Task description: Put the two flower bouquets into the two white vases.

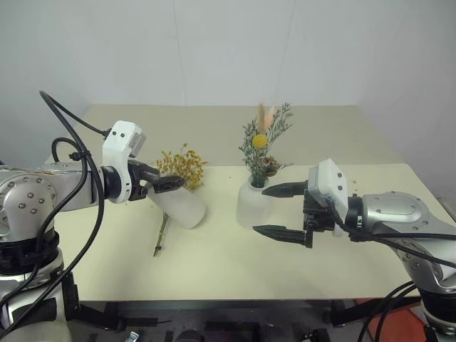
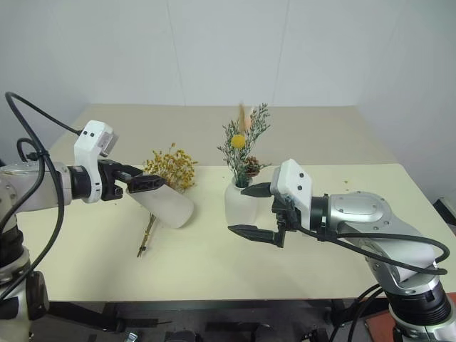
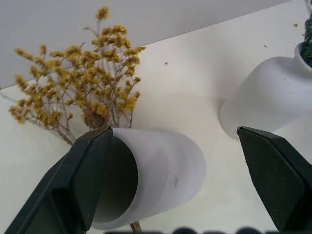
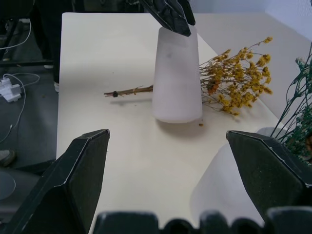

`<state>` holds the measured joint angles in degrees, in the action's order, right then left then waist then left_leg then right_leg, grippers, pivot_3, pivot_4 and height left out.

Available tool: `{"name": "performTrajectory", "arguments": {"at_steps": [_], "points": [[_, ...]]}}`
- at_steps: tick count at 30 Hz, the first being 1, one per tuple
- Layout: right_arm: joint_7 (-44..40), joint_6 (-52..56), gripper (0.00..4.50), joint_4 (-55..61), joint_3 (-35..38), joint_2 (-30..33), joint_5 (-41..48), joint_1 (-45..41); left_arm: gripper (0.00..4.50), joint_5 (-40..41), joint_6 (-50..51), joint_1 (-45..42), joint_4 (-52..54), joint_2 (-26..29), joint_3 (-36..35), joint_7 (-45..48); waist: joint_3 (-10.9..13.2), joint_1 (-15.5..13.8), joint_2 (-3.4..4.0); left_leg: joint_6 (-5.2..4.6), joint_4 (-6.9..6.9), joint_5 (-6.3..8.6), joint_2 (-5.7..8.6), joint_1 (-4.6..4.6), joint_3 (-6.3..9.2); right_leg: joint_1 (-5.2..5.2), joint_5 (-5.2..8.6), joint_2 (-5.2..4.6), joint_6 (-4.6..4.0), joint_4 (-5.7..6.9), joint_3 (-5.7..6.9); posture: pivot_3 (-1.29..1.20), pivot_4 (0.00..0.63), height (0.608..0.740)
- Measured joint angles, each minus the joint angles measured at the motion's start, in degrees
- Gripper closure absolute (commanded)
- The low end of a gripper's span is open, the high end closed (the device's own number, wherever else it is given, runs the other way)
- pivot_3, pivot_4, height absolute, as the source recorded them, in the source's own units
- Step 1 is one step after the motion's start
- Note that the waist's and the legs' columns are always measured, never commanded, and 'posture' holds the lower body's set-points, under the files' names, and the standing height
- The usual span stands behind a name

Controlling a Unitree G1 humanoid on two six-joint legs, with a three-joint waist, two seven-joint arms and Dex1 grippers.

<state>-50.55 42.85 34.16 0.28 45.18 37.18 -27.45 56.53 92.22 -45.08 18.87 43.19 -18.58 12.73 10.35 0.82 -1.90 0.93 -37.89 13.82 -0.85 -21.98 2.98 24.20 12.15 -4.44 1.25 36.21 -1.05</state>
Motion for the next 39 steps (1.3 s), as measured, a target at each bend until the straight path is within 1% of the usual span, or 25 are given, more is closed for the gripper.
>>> {"name": "performTrajectory", "arguments": {"at_steps": [8,10,14,17,22,26,31,35,39], "points": [[0.6,0.0,0.0,0.1,0.1,0.0,0.0,0.1,0.03,0.4,0.0,-0.4,0.9,-4.2,-0.9,-0.8,0.0,0.0,-0.01,0.0,0.0,0.0,0.01,0.01,0.0,-0.02,0.0,-0.01,0.0,0.0,-0.01,0.0,0.15,0.74],[0.6,0.0,0.0,0.2,0.1,0.1,0.0,0.3,0.03,1.4,0.0,-0.4,1.2,-5.2,-1.1,-1.0,0.0,0.0,0.0,0.0,0.0,0.0,0.01,0.02,0.0,-0.03,0.0,-0.01,-0.01,0.0,-0.01,0.0,0.15,0.74],[0.6,0.0,0.0,0.2,0.1,0.2,0.0,0.4,0.03,4.2,-0.1,-0.3,1.8,-8.8,-1.2,-2.2,0.0,0.0,-0.01,0.0,0.0,0.0,0.01,0.03,-0.01,-0.04,-0.01,-0.01,-0.01,0.0,-0.01,0.0,0.15,0.74],[0.6,0.0,0.0,0.2,0.1,0.2,0.0,0.4,0.03,5.8,-0.2,0.9,2.5,-11.0,0.1,-3.5,0.0,0.1,-0.01,0.0,0.0,0.0,0.01,0.01,-0.02,0.0,-0.01,0.0,-0.01,0.01,-0.04,0.0,0.15,0.74],[0.6,0.0,0.0,0.1,0.1,0.2,0.0,0.4,0.03,6.6,-0.3,1.1,2.7,-11.0,0.8,-5.3,0.0,0.1,0.01,0.0,0.0,0.0,0.01,0.11,-0.03,-0.07,-0.01,0.01,-0.01,0.04,-0.07,0.0,0.15,0.74],[0.7,0.0,0.0,0.1,0.1,0.2,-0.1,0.4,0.03,6.5,-0.3,1.1,2.4,-9.8,0.7,-5.5,0.0,0.1,0.01,0.0,0.0,0.0,0.01,0.11,-0.03,-0.06,-0.01,0.01,-0.01,0.03,-0.07,0.0,0.15,0.74],[0.9,-0.1,0.0,0.1,0.1,0.1,-0.4,0.4,0.03,5.5,0.0,0.7,2.3,-10.2,0.7,-5.5,0.0,0.0,0.0,0.0,0.0,0.0,0.02,0.08,-0.02,-0.06,-0.01,0.0,-0.01,0.02,-0.06,0.0,0.15,0.74],[1.0,-0.1,0.0,0.1,0.1,0.0,-0.4,0.4,0.03,4.6,0.0,-0.4,1.5,-10.7,0.7,-5.4,0.0,0.1,0.0,0.0,0.0,0.0,0.01,0.04,-0.02,-0.02,-0.01,0.01,-0.01,0.01,-0.06,0.0,0.15,0.74],[1.1,-0.1,0.0,0.1,0.1,-0.5,-0.5,0.4,0.03,4.7,0.0,-3.5,1.2,-10.4,0.7,-5.0,0.0,0.0,0.0,0.0,0.0,0.0,0.02,-0.01,-0.01,0.0,-0.01,0.0,-0.01,-0.02,-0.04,0.0,0.15,0.74]]}}
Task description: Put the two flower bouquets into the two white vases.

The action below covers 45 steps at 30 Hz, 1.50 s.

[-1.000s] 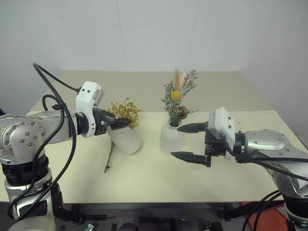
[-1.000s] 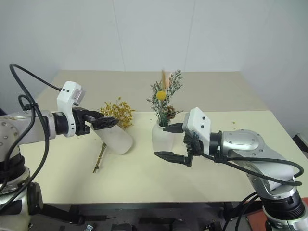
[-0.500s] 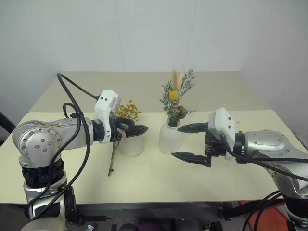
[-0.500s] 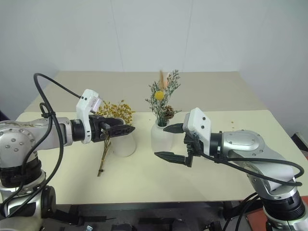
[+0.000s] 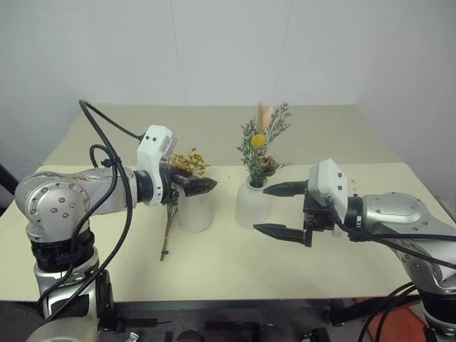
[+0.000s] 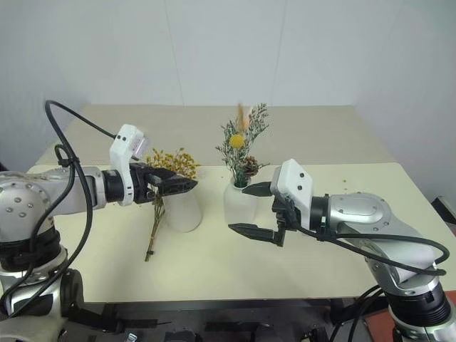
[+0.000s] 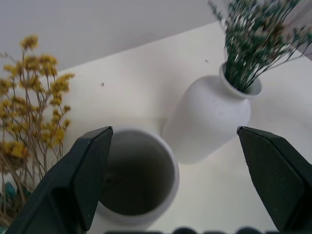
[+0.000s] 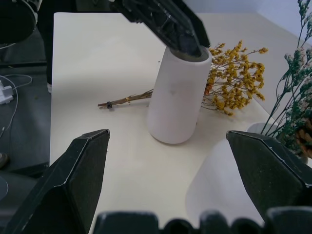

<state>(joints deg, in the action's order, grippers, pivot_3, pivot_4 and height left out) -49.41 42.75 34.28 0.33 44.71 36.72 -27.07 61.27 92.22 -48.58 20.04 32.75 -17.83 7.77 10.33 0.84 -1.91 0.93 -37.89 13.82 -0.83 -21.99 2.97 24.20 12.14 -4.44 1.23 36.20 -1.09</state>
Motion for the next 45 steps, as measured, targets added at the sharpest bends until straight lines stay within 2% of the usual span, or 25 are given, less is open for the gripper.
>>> {"name": "performTrajectory", "arguments": {"at_steps": [3,6,10,14,20,25,38,41,45], "points": [[0.1,0.0,0.0,0.0,0.0,-0.3,-0.1,0.0,0.03,2.3,0.0,-1.3,-0.7,2.1,0.5,0.3,0.0,0.1,0.0,0.0,0.0,0.0,-0.01,0.02,0.0,0.01,0.0,0.01,0.0,0.02,0.0,0.0,0.15,0.74],[0.6,0.0,0.0,0.0,-0.1,-0.6,-0.3,0.0,0.03,5.6,0.0,-2.7,-1.8,6.9,3.6,0.2,0.0,0.2,-0.01,0.0,0.0,0.0,-0.01,0.01,0.01,0.03,0.0,0.01,0.01,0.04,-0.01,0.0,0.15,0.74],[1.1,-0.5,0.0,0.0,-0.2,-1.2,-0.7,0.5,0.03,12.5,0.0,-8.8,-4.8,17.8,6.9,-0.1,0.0,0.2,-0.02,0.0,0.0,0.0,-0.01,-0.03,0.0,0.07,0.01,0.01,0.02,0.01,0.0,0.0,0.15,0.74],[1.2,-1.1,0.0,0.0,-1.1,-1.9,-1.1,0.6,0.03,14.4,0.0,-12.6,-7.2,24.5,8.2,-1.6,0.0,0.1,-0.01,0.0,0.01,0.0,0.0,0.04,-0.02,0.03,0.02,0.0,0.04,0.03,-0.02,0.0,0.15,0.74],[0.3,-1.7,0.0,-0.1,-1.8,-2.5,-1.5,0.3,0.03,14.8,0.0,-11.4,-9.8,32.6,12.0,-3.0,0.0,0.2,-0.01,0.0,0.01,0.0,-0.02,0.01,-0.02,0.06,0.06,0.01,0.09,0.01,-0.02,0.0,0.15,0.74],[-2.2,-2.3,0.0,0.2,-2.7,-2.5,-1.5,-1.0,0.03,18.4,0.0,-6.8,-11.6,37.7,16.7,-4.9,0.0,0.1,0.0,0.0,0.01,0.0,-0.02,0.01,-0.02,0.06,0.07,0.0,0.11,0.03,-0.01,0.0,0.15,0.74],[-2.6,-2.4,0.0,1.0,-4.4,-3.4,-1.6,-1.6,0.03,25.5,0.0,1.9,-14.1,34.0,24.3,-14.2,0.0,-0.1,-0.01,0.01,0.01,0.0,-0.02,-0.03,-0.02,0.08,0.01,-0.01,0.02,0.03,0.0,0.0,0.15,0.74],[-2.5,-2.4,0.0,1.2,-4.4,-3.3,-1.6,-1.0,0.03,25.8,0.0,1.8,-14.7,30.3,26.6,-16.0,0.0,-0.2,-0.01,0.01,0.0,0.0,0.0,-0.01,-0.02,0.04,0.01,-0.03,0.02,0.02,0.0,0.0,0.15,0.74],[-2.0,-2.4,0.0,1.4,-4.4,-3.3,-1.7,-0.9,0.03,22.3,0.0,1.8,-16.7,22.1,32.0,-19.3,0.0,-0.2,-0.06,0.01,0.0,0.0,0.01,-0.05,0.0,0.06,0.0,-0.01,0.0,0.01,0.01,0.0,0.15,0.74]]}}
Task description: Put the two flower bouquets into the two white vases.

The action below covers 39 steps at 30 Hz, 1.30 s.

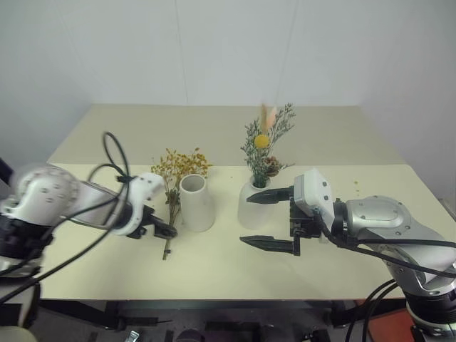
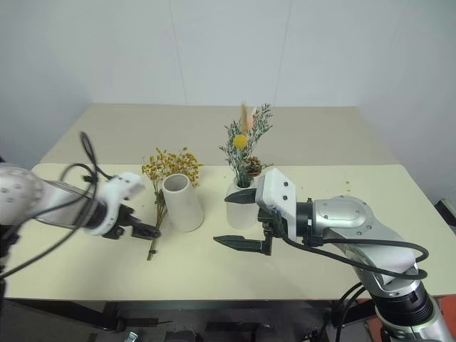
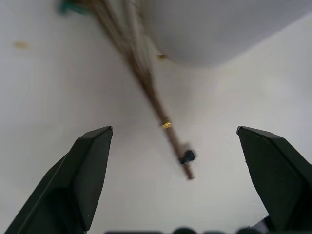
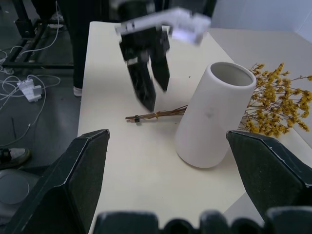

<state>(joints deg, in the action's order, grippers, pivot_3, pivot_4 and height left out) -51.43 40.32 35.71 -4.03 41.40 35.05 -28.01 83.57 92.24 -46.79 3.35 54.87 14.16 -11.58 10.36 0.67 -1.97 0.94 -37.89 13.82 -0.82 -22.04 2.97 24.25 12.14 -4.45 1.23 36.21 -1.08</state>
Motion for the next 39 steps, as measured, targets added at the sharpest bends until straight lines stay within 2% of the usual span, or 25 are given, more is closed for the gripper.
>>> {"name": "performTrajectory", "arguments": {"at_steps": [8,9,11,19,23,24,31,36,39], "points": [[1.6,0.0,0.0,1.5,0.3,0.1,0.1,1.2,0.03,-7.5,0.0,-2.7,-2.5,-2.9,2.6,-0.7,0.0,0.2,0.0,0.0,0.0,0.0,0.01,0.04,-0.02,-0.01,0.0,0.0,0.0,0.02,-0.03,0.0,0.15,0.74],[1.8,0.1,0.0,1.7,0.3,0.1,0.1,1.3,0.21,-9.0,0.0,-2.6,-2.9,-3.7,3.0,-0.7,0.0,0.2,0.0,0.0,0.0,0.0,0.01,0.04,-0.02,-0.01,0.0,0.0,0.0,0.01,-0.03,0.0,0.15,0.74],[2.0,0.1,0.0,2.2,0.3,0.2,0.1,1.3,0.63,-10.7,0.0,-2.5,-3.4,-4.7,3.4,-0.6,0.0,0.1,0.0,0.0,0.0,0.0,0.01,0.02,-0.01,0.0,0.0,0.0,0.0,0.01,-0.01,0.0,0.15,0.74],[2.8,0.3,0.0,2.6,0.3,0.4,0.8,1.8,3.08,-12.7,0.0,-1.6,-3.7,-4.9,3.4,0.7,0.0,0.2,0.0,0.0,0.0,0.0,0.0,0.01,0.0,0.01,0.0,0.0,0.0,0.01,-0.01,0.0,0.15,0.74],[3.1,0.3,0.0,2.6,0.4,0.7,1.6,1.8,4.3,-12.6,0.0,0.0,-3.0,-3.4,2.1,0.5,0.0,0.4,0.0,0.0,0.0,0.0,0.0,0.01,-0.01,0.03,0.0,0.0,0.0,0.01,-0.03,0.0,0.15,0.74],[3.1,0.3,0.0,2.6,0.4,1.0,1.8,1.9,4.49,-12.5,0.0,0.5,-3.0,-2.7,1.5,0.4,0.0,0.4,0.0,0.0,0.0,0.0,0.0,0.01,0.0,0.03,0.0,0.01,0.0,0.01,-0.03,0.0,0.15,0.74],[3.0,0.3,0.0,2.6,0.4,1.1,2.2,1.9,4.49,-13.8,0.0,4.7,-3.8,-1.7,-6.5,-3.8,0.0,0.2,0.0,0.0,0.0,0.0,0.0,0.02,0.0,0.01,0.0,-0.01,0.0,0.01,0.0,0.0,0.15,0.74],[2.1,0.3,0.0,2.0,0.3,1.2,2.1,1.3,4.49,-21.1,0.0,3.9,-6.5,-4.2,-15.1,-8.4,0.0,0.1,-0.01,0.0,0.0,0.0,0.01,0.0,0.01,0.01,0.0,-0.01,0.0,-0.01,0.02,0.0,0.15,0.74],[1.3,0.2,0.0,1.6,0.2,1.5,2.0,0.2,4.49,-28.4,-1.3,-0.1,-6.6,-6.4,-19.9,-9.8,0.0,-0.1,-0.03,0.0,0.0,0.0,0.01,-0.02,0.03,0.01,-0.01,-0.01,-0.01,-0.01,0.06,0.0,0.15,0.74]]}}
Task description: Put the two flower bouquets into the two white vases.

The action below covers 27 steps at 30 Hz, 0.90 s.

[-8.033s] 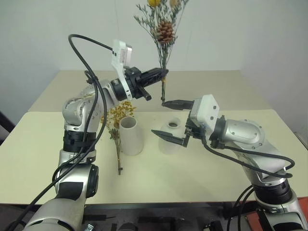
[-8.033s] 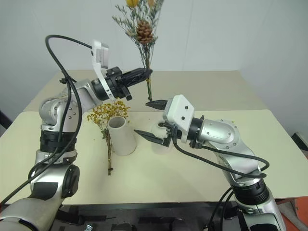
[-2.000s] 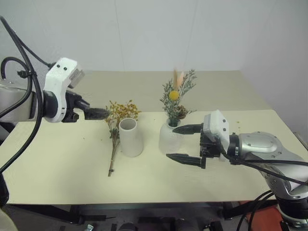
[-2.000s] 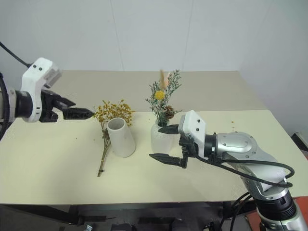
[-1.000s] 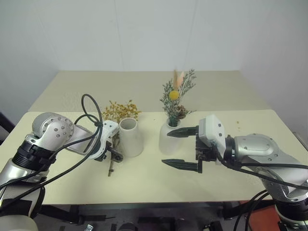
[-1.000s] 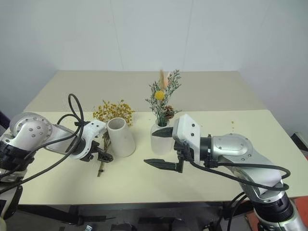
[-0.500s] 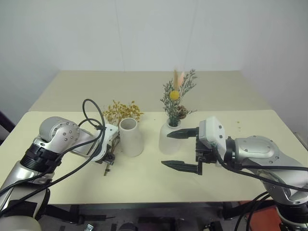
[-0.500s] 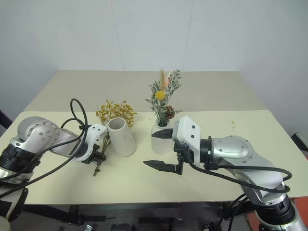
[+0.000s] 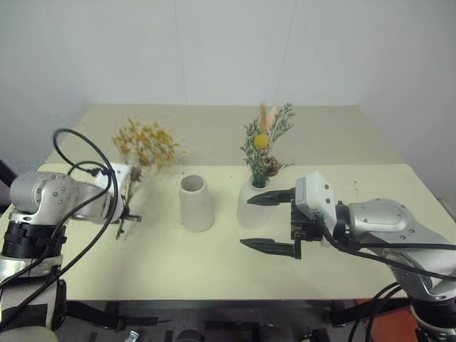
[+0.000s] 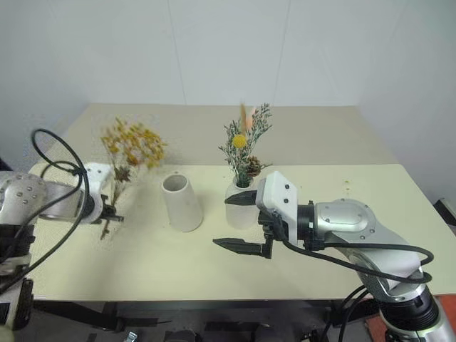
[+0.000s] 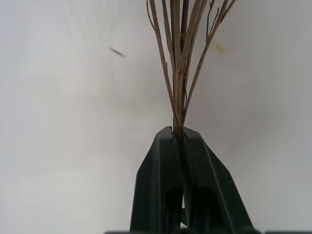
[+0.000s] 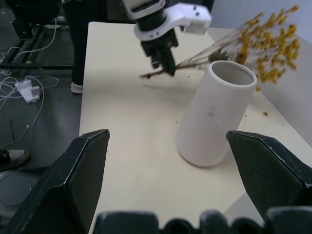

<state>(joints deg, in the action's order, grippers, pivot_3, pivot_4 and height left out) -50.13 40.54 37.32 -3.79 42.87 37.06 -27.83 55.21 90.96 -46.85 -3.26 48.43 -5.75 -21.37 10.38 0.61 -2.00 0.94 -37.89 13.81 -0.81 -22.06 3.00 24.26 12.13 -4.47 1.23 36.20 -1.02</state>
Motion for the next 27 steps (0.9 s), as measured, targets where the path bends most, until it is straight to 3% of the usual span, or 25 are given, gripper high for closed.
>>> {"name": "performTrajectory", "arguments": {"at_steps": [6,10,15,20,27], "points": [[-1.4,-0.2,0.0,-1.5,-0.4,0.3,-0.7,-1.0,4.49,-5.5,-12.1,-6.1,2.4,-5.3,-6.3,7.6,0.0,0.1,-0.02,0.01,0.0,0.0,0.01,-0.03,-0.03,0.0,-0.01,-0.03,-0.01,-0.03,-0.01,0.0,0.15,0.74],[-2.1,-0.4,0.0,-2.0,-1.8,0.2,-1.8,-2.5,4.49,-4.4,-21.0,-8.5,4.5,-9.4,-8.0,20.7,0.0,0.2,-0.02,0.02,0.0,-0.01,0.0,-0.03,-0.03,0.01,-0.01,-0.02,0.0,-0.04,-0.01,0.0,0.15,0.74],[1.1,1.7,0.0,-1.9,-2.3,-0.5,-2.4,-3.7,4.49,-4.9,-29.9,-8.6,7.0,-9.9,-6.8,36.1,0.0,0.7,-0.01,0.02,0.0,-0.01,-0.01,0.02,-0.08,0.02,-0.01,0.01,0.0,0.03,-0.09,0.0,0.15,0.74],[8.9,7.8,0.0,-1.4,-2.3,-3.5,-2.1,-5.3,4.49,-5.4,-32.3,-7.3,7.0,-8.2,-6.6,45.2,0.0,0.6,-0.01,0.01,0.0,-0.01,-0.02,0.01,-0.06,0.02,-0.01,0.02,0.01,0.02,-0.08,0.0,0.15,0.74],[17.8,15.7,0.0,3.1,-2.3,-8.1,-0.2,-6.9,4.49,-4.3,-29.3,-6.1,7.1,-8.6,-7.1,48.0,0.0,0.3,-0.01,0.01,0.0,-0.01,-0.01,-0.03,-0.02,0.03,-0.01,0.01,0.01,0.01,-0.04,0.0,0.15,0.74]]}}
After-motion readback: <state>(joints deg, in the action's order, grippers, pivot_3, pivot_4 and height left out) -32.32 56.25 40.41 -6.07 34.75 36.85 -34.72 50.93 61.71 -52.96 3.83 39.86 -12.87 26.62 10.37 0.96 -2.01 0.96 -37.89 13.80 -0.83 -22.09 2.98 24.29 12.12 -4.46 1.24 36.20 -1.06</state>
